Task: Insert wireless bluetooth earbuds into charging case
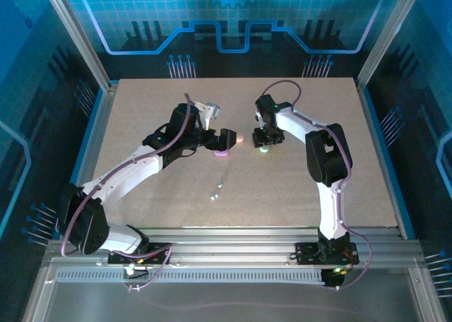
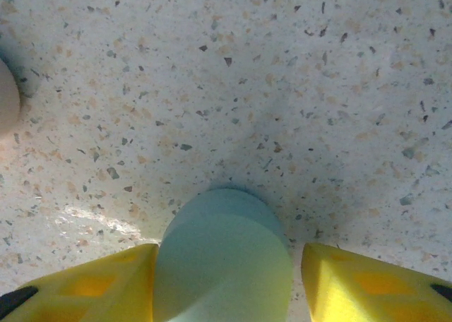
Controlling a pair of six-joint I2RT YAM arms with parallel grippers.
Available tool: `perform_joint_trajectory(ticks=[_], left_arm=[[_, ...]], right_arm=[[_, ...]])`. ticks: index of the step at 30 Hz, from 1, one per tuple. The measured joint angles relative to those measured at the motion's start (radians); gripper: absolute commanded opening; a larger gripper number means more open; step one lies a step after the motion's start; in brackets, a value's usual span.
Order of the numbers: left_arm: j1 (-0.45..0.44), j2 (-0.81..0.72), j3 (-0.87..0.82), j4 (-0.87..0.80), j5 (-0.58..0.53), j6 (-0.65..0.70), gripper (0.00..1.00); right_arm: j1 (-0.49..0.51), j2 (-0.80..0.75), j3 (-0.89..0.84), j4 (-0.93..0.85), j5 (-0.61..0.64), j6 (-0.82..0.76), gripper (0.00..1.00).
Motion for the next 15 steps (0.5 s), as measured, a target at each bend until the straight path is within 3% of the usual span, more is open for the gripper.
perform_joint_trajectory(ticks=[6, 15], left_arm=[[0.000, 0.000, 0.000, 0.000, 0.000, -0.003, 0.99], [0.000, 0.000, 0.000, 0.000, 0.000, -0.003, 0.99]], right_arm=[[0.001, -0.003, -0.040, 0.027, 0.006, 0.002, 0.54], [0.005, -0.045, -0.114, 0.109, 0.025, -0.003, 0.44]])
